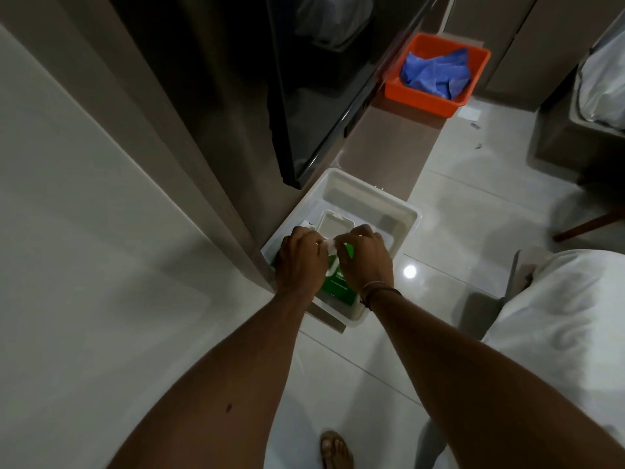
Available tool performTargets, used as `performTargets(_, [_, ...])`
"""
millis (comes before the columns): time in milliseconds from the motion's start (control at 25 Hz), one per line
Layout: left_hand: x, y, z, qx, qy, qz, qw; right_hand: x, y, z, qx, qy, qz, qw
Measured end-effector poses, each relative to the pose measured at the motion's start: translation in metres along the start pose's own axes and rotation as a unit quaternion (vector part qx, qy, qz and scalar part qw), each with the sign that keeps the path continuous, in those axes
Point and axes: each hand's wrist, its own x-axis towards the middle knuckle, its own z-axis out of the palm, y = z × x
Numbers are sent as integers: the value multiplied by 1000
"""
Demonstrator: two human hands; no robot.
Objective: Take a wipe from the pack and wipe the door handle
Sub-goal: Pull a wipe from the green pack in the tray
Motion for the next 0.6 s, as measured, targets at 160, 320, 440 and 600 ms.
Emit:
performTargets(160, [-24, 19, -32, -218, 16, -61, 974, -16, -29, -33, 249, 1, 80, 965])
performTargets(320, [-95, 14, -82, -436, 1, -97, 895, -74, -65, -75, 393, -69, 110, 910])
performTargets(440, [-167, -9, -126, -557, -21, -138, 819, -137, -96, -87, 459, -124, 133, 870])
performTargets(600, [-295, -71, -192, -631, -35, -177, 754, -251, -156, -75, 496, -213, 115, 834])
